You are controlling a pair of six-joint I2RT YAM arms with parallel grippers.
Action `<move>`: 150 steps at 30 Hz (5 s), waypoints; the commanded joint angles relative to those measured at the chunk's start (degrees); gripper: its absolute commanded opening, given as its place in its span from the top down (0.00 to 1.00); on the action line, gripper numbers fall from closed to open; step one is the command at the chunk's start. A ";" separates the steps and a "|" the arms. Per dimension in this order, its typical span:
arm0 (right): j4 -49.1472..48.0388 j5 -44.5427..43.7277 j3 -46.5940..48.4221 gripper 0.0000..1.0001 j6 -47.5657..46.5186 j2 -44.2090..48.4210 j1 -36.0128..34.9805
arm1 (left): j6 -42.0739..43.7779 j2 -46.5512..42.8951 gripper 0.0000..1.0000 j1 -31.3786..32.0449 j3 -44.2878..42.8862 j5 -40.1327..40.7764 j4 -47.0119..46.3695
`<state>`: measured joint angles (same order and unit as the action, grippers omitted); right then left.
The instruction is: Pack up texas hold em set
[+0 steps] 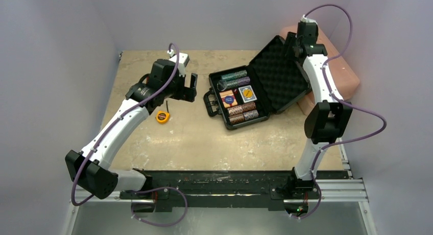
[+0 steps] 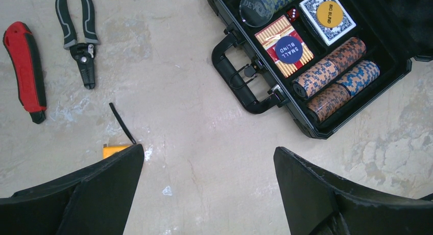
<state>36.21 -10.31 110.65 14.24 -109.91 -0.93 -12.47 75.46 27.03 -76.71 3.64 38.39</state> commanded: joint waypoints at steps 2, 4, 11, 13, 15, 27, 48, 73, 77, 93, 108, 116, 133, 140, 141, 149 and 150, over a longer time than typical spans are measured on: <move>-1.86 2.70 0.86 0.40 -0.69 1.95 -0.03 | -0.46 -1.67 0.01 0.26 -2.39 -0.39 -1.12; -2.05 2.83 0.75 0.42 -0.87 1.98 -0.04 | -0.47 -1.78 0.01 0.27 -2.39 -0.39 -1.09; -1.67 4.32 0.44 0.51 -0.37 2.86 -0.01 | -0.45 -1.80 0.01 0.21 -2.39 -0.29 -1.11; -1.59 4.32 0.05 0.53 -0.27 3.39 -0.04 | -0.47 -1.89 0.01 0.25 -2.39 -0.30 -1.12; -1.58 4.91 -0.35 0.55 -0.27 3.83 -0.03 | -0.50 -1.87 0.01 0.29 -2.39 -0.29 -1.09; -0.96 10.03 -1.18 0.69 -0.09 5.04 -0.04 | -0.45 -2.13 0.01 0.25 -2.48 -0.30 -1.03; 0.15 12.68 -1.60 1.00 -0.33 7.20 -2.42 | -0.45 -2.11 0.01 0.31 -2.57 -0.56 -1.00; -0.47 8.95 -7.03 1.00 0.64 8.62 -18.21 | -0.45 -2.64 0.01 0.31 -2.72 0.04 -0.75; -1.21 10.12 -8.68 1.00 1.60 8.07 -21.07 | -0.37 -2.68 0.01 0.23 -2.74 0.22 -0.76; -4.63 16.53 -6.17 0.52 6.23 7.21 -26.85 | -0.70 -0.92 0.05 0.00 -1.96 1.61 -1.62; -9.47 13.57 -16.83 0.78 5.87 3.09 -26.86 | -7.16 8.22 0.38 -2.53 -1.15 -4.60 -3.81; -14.21 16.98 -22.47 0.82 5.80 -1.87 -26.86 | -13.97 13.40 0.57 -4.94 1.71 -8.82 -7.92; -18.96 14.24 -35.20 0.84 9.03 -1.81 -26.82 | -19.32 26.05 0.74 -5.14 4.42 -10.30 -16.78; -19.84 14.30 -39.20 0.85 10.14 0.99 -26.76 | -20.50 29.08 0.68 -5.14 3.90 -10.76 -17.81; -19.98 14.28 -39.87 0.85 10.19 1.35 -26.76 | -20.73 29.58 0.68 -5.14 3.72 -10.76 -17.70; -20.90 14.70 -41.83 0.87 10.55 1.98 -26.78 | -23.56 33.19 0.74 -5.05 2.17 -11.20 -17.87; -20.91 14.70 -41.91 0.88 10.59 2.04 -26.77 | -23.71 33.57 0.74 -5.05 1.96 -11.20 -17.82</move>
<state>2.28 6.66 72.95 25.74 -104.57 -27.59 -33.91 107.94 22.15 -72.40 -6.76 22.74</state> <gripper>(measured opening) 0.131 0.268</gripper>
